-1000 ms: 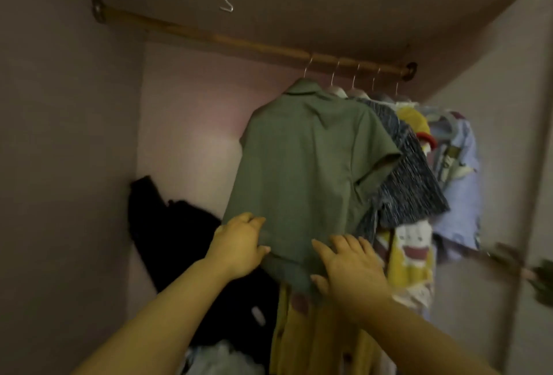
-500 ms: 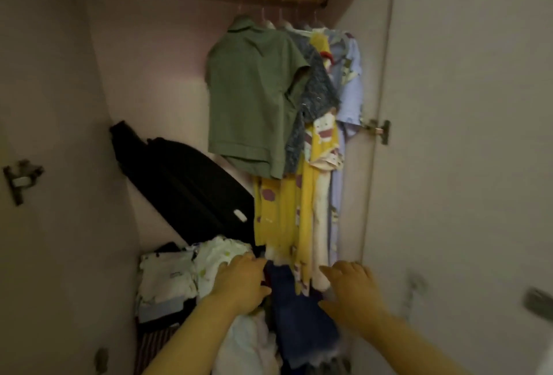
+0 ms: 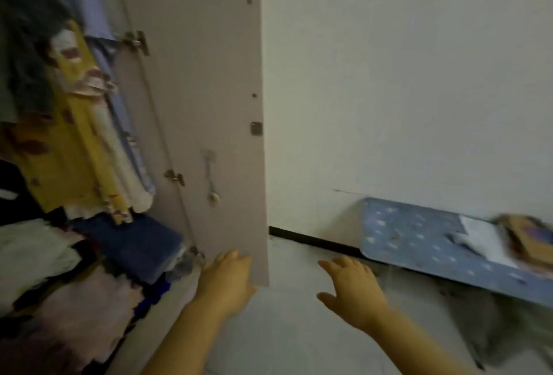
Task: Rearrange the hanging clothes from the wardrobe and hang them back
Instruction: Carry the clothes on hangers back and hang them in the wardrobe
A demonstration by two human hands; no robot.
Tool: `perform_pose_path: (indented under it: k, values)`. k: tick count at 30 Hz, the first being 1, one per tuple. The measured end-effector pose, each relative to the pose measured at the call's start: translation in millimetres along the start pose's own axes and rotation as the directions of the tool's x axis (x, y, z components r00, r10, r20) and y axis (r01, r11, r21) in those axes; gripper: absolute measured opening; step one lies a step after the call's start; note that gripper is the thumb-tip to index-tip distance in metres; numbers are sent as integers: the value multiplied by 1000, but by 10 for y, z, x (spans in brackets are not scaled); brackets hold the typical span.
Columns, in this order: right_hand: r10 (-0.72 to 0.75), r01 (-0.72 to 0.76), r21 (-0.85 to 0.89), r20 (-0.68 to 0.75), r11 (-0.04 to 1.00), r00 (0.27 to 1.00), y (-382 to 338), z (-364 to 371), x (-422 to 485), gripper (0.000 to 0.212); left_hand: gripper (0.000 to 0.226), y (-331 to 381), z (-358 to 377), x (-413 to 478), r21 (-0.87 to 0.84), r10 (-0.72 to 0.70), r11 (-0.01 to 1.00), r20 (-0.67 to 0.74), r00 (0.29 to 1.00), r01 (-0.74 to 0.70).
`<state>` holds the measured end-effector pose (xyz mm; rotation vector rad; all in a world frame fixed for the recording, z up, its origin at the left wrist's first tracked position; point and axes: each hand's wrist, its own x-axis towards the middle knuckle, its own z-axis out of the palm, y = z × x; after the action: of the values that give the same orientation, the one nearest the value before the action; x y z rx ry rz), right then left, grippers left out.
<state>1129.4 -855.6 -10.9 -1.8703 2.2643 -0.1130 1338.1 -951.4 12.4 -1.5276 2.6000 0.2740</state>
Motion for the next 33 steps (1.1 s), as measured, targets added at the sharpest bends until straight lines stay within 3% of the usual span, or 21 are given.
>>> perform_pose_path:
  k: [4,9,13,18,25,29,33]
  values:
    - [275,-274,47,-18,961,961,852,50,-1109,64,55,1134,244,-207,25,248,968,41,968,-249]
    - [547,-541,96,-57,835,835,1841,117,-2694,64,48,2750,594,-719,58,507,856,95,857,-513]
    - [704,-694,124,-67,709,707,2543,133,-4123,64,52,4138,995,-1410,57,680,715,176,712,-697]
    - [864,-853,139,-52,503,501,3195,195,-5800,59,60,5726,1493,-2407,61,841,481,248,480,-874]
    - [980,-953,230,-2,194,199,3719,390,-7400,63,60,7287,1936,-3536,60,923,156,347,167,-986]
    - [999,-960,278,32,22,33,3950,569,-7996,63,59,8032,2216,-3969,79,911,-50,413,-13,-996]
    - [986,-948,277,85,-160,-142,4184,683,-8470,62,61,8748,2509,-4307,43,870,-195,469,-153,-980]
